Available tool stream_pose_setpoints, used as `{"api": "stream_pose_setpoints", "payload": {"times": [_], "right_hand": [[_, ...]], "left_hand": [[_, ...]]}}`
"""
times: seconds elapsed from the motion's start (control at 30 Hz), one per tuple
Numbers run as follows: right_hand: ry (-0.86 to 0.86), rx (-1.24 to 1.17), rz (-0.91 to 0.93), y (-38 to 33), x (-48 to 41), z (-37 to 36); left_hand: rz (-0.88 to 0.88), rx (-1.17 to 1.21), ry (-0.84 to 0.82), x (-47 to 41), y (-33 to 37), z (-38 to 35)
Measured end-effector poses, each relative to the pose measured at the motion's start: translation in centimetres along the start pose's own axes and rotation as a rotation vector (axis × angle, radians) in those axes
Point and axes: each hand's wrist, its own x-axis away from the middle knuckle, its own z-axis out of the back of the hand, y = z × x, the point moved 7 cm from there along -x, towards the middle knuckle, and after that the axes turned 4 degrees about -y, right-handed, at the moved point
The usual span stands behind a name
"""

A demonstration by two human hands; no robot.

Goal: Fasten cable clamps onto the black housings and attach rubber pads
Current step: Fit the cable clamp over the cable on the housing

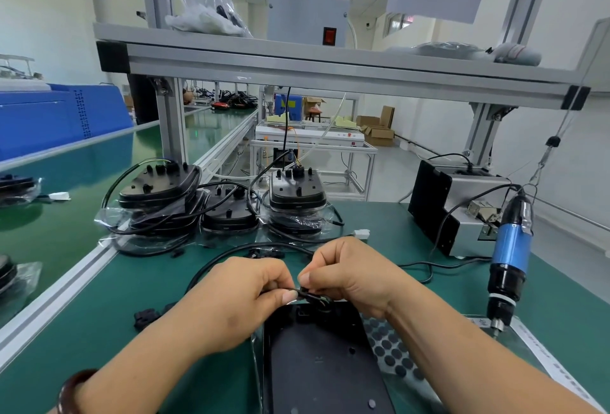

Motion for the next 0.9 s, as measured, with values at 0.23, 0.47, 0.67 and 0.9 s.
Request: {"api": "stream_pose_setpoints", "payload": {"times": [0.23,0.47,0.67,0.9], "right_hand": [[0.085,-0.019,0.03,0.19,-0.29,0.32],[0.068,-0.062,-0.001,0.51,-0.29,0.21],[0.02,-0.095,-0.046,0.58,-0.29,0.2],[-0.064,0.096,0.02,-0.22,0.08,-0.22]], "left_hand": [[-0.002,-0.011,0.01,-0.08,-0.09,0.19],[0.004,0.012,0.011,-0.03,-0.35,0.05],[0.0,0.078,0.015,-0.12,-0.46,-0.06],[0.042,0.074,0.028,-0.07,-0.59,-0.05]]}}
